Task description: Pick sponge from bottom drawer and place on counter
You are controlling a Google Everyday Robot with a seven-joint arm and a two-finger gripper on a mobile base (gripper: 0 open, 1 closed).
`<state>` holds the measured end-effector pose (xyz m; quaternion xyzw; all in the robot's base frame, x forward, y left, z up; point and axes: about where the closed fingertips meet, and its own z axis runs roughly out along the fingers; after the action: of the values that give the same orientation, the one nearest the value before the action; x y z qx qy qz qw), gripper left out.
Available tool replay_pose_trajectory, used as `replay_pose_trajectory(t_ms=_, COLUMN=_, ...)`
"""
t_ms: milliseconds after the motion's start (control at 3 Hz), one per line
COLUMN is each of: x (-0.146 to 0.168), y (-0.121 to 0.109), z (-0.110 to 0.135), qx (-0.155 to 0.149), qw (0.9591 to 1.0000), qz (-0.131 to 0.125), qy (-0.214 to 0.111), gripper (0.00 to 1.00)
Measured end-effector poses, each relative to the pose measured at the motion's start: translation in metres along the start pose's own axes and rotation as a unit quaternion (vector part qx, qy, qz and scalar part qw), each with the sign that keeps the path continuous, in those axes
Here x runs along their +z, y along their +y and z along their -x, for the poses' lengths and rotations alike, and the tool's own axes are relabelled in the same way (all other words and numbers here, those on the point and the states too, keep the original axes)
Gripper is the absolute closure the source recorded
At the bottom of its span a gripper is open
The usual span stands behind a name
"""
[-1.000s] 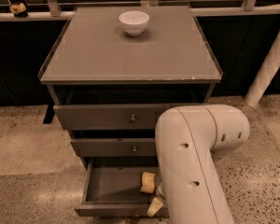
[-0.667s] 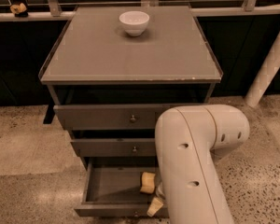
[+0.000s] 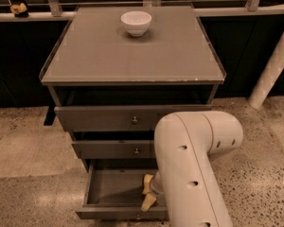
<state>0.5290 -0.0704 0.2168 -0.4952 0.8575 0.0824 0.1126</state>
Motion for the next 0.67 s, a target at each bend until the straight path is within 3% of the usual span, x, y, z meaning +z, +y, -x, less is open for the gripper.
replay_pose_trajectory(t_ms=333, x=0.020, y=-0.007, z=0.021, qx=-0.005, qw=0.9999, qz=0.005, qy=-0.010, gripper=0.00)
replay_pose_trajectory(t_ms=667, x=0.040, y=-0.043, z=0.046, qx=0.039, qw=0.9988, qz=0.004, qy=-0.030, gripper=0.00)
